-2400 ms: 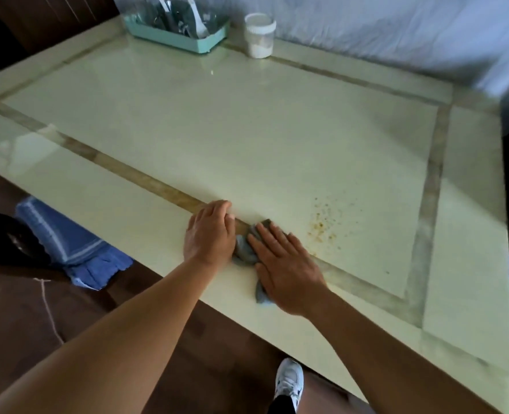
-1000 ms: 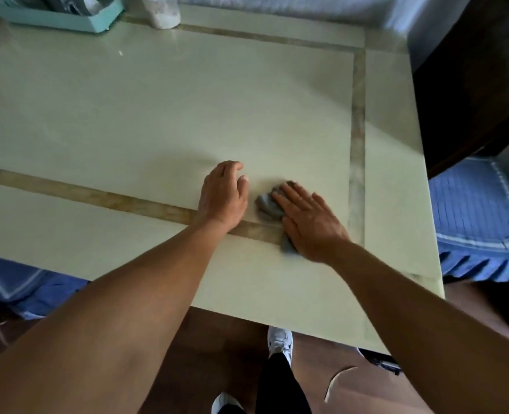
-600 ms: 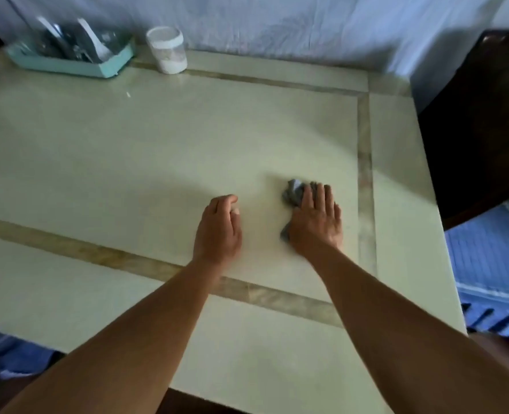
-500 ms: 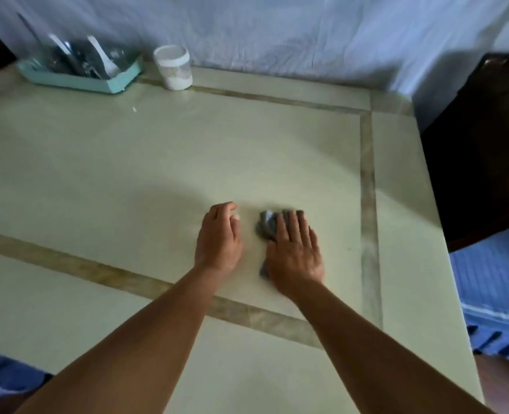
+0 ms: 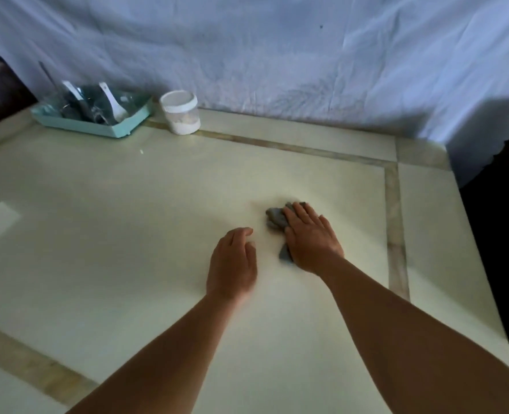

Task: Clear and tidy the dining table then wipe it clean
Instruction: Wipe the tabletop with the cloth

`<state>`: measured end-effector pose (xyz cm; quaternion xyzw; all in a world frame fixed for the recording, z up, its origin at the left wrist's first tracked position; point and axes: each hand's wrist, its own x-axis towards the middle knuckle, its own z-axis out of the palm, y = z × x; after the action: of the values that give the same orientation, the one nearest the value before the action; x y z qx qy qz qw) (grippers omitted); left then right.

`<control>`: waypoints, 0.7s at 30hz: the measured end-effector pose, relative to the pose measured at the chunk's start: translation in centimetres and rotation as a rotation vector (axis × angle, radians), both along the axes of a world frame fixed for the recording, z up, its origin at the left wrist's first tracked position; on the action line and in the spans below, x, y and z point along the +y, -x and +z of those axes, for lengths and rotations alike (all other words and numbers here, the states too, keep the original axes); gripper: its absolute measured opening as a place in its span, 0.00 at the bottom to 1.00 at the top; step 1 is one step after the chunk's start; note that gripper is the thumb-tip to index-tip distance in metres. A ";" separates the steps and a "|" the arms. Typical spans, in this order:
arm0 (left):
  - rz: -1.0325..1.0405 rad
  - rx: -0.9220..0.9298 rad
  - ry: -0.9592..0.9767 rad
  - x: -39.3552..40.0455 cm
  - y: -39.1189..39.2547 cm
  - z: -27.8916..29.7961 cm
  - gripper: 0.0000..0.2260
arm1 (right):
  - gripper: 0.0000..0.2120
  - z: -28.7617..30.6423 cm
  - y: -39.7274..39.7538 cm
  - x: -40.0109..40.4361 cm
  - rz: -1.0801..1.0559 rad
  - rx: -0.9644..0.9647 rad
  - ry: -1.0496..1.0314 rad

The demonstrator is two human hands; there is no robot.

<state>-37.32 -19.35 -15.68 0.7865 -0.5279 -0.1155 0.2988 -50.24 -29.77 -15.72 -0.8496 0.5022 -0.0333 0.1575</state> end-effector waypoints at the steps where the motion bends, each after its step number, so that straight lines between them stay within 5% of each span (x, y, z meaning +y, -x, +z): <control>1: -0.003 -0.004 0.002 -0.8 -0.1 -0.3 0.15 | 0.25 0.0 0.0 -1.6 -0.051 -0.002 -0.003; 5: -0.024 -0.106 0.033 -4.1 0.6 -0.9 0.26 | 0.36 -0.4 -0.5 -5.4 -0.236 0.008 -0.007; 7: -0.029 -0.164 0.024 -5.9 1.2 -0.8 0.25 | 0.34 -0.3 -1.0 -5.5 -0.231 -0.008 -0.020; 12: -0.096 -0.094 0.080 -10.6 3.6 0.1 0.19 | 0.25 0.1 2.2 -3.3 0.116 -0.031 0.020; 16: -0.095 -0.042 0.106 -12.9 5.0 -0.4 0.18 | 0.31 0.0 5.1 -4.0 0.280 -0.036 0.021; 21: -0.134 -0.130 0.057 -15.5 5.7 -1.0 0.30 | 0.24 -0.7 6.6 -13.1 0.058 -0.010 0.069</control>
<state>-42.99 -34.84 -16.72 0.7465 -0.6007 -0.0691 0.2777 -56.85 -42.86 -16.45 -0.8685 0.4753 -0.0502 0.1314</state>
